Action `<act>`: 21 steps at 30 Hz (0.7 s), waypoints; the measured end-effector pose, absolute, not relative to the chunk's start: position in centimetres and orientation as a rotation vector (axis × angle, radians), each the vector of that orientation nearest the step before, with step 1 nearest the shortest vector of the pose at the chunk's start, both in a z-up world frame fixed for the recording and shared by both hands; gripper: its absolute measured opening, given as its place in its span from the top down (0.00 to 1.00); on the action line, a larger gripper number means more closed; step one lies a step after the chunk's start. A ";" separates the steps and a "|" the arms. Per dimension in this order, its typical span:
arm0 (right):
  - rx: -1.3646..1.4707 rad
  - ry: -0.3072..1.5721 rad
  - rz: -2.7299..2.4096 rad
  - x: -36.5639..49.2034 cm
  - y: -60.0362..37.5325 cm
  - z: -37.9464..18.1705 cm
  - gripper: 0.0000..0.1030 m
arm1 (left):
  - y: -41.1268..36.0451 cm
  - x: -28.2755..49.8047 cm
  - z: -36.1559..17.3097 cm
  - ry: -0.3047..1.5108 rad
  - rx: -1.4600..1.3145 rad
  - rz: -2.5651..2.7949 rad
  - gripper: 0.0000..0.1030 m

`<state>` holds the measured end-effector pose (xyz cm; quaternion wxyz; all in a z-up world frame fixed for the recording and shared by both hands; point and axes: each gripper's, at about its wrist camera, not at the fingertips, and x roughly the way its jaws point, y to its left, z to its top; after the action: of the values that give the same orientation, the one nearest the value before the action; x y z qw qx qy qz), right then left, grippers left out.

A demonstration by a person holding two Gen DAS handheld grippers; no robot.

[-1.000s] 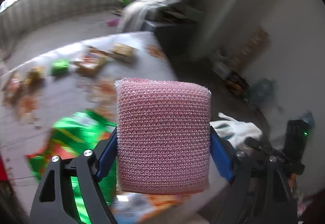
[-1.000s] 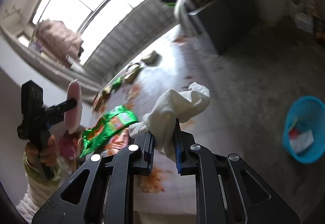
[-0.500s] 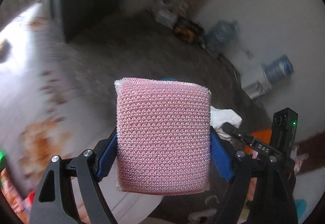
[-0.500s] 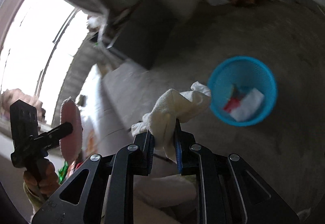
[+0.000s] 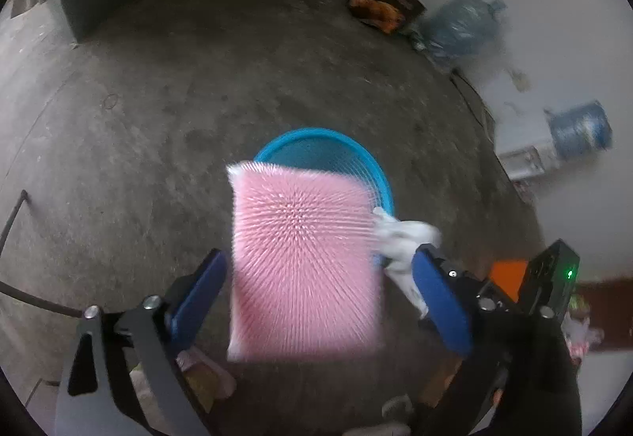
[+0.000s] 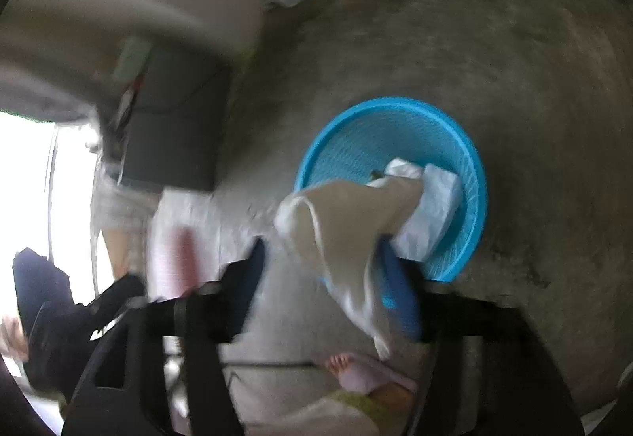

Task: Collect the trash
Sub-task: 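Drop pink pad into blue basket with left tool while right tool drops white cloth, then move both open tools from the basket back over the table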

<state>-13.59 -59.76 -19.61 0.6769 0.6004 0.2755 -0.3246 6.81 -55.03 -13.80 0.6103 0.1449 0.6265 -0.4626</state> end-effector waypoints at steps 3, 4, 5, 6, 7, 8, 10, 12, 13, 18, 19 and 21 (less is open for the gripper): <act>1.388 0.633 -0.763 -13.3 -60.6 -21.5 0.39 | -55.5 6.9 -14.7 1.464 0.305 -1.050 0.09; 1.396 0.635 -0.771 -13.3 -60.5 -21.8 0.39 | -55.1 7.0 -14.7 1.478 0.293 -1.058 0.09; 1.398 0.633 -0.770 -13.2 -60.4 -21.8 0.39 | -54.7 7.0 -14.8 1.484 0.288 -1.067 0.09; 1.395 0.631 -0.767 -13.3 -60.1 -21.8 0.38 | -54.5 6.9 -14.6 1.484 0.288 -1.077 0.09; 1.386 0.629 -0.766 -13.3 -59.7 -21.7 0.36 | -54.2 6.8 -14.2 1.473 0.295 -1.089 0.09; 1.377 0.630 -0.767 -13.5 -59.5 -21.4 0.36 | -54.2 6.6 -13.9 1.461 0.297 -1.102 0.09; 1.359 0.637 -0.766 -13.8 -59.1 -21.2 0.35 | -53.8 6.2 -12.8 1.431 0.290 -1.128 0.09; 1.336 0.640 -0.766 -14.1 -58.4 -20.6 0.35 | -53.1 5.7 -11.1 1.400 0.269 -1.157 0.09; 1.330 0.640 -0.766 -14.3 -58.1 -20.5 0.35 | -53.0 5.5 -10.4 1.388 0.261 -1.167 0.09; 1.272 0.603 -0.750 -15.8 -55.7 -17.7 0.30 | -50.4 4.0 -6.0 1.317 0.235 -1.231 0.09; 1.265 0.600 -0.747 -15.8 -55.5 -17.4 0.29 | -49.5 3.6 -4.9 1.304 0.250 -1.242 0.09; 1.245 0.604 -0.734 -16.3 -54.3 -16.3 0.28 | -47.1 2.8 -2.8 1.266 0.265 -1.268 0.09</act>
<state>-16.30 -54.31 -16.30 0.7088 0.5606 0.2721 -0.3305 2.84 -47.14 -2.83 0.6173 0.1150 0.5499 -0.5507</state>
